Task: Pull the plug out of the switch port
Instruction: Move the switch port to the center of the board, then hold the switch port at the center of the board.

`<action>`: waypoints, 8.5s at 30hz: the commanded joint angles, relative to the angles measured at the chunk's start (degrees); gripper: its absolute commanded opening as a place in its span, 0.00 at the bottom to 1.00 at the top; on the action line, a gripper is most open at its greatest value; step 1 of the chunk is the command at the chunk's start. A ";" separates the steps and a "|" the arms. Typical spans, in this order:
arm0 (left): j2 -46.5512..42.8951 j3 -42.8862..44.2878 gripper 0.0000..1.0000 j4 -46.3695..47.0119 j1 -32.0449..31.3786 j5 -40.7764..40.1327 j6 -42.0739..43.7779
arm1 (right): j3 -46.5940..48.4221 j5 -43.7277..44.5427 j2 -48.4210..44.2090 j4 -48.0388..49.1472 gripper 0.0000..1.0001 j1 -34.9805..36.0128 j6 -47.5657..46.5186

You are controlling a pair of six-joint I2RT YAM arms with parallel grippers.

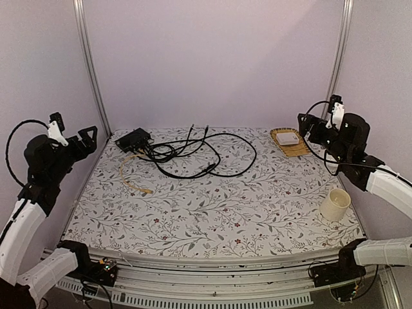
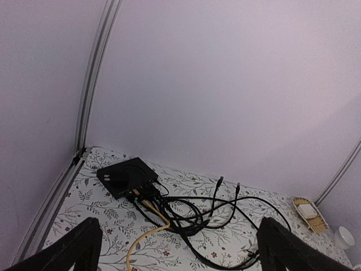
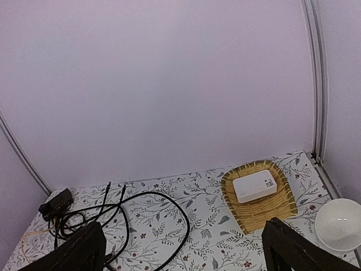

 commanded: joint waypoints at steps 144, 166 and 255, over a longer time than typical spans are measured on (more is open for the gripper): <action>67.21 6.25 0.20 21.66 -59.02 -7.60 -58.48 | 23.17 -14.13 45.19 -14.47 0.95 22.43 0.66; 49.91 22.78 0.68 -17.53 -56.80 -23.21 -35.09 | 23.21 -20.53 47.58 -16.75 0.88 22.10 -5.85; 82.84 52.24 0.81 -34.57 -40.82 -2.57 29.76 | 38.32 -29.63 64.00 -23.92 0.23 19.99 -8.23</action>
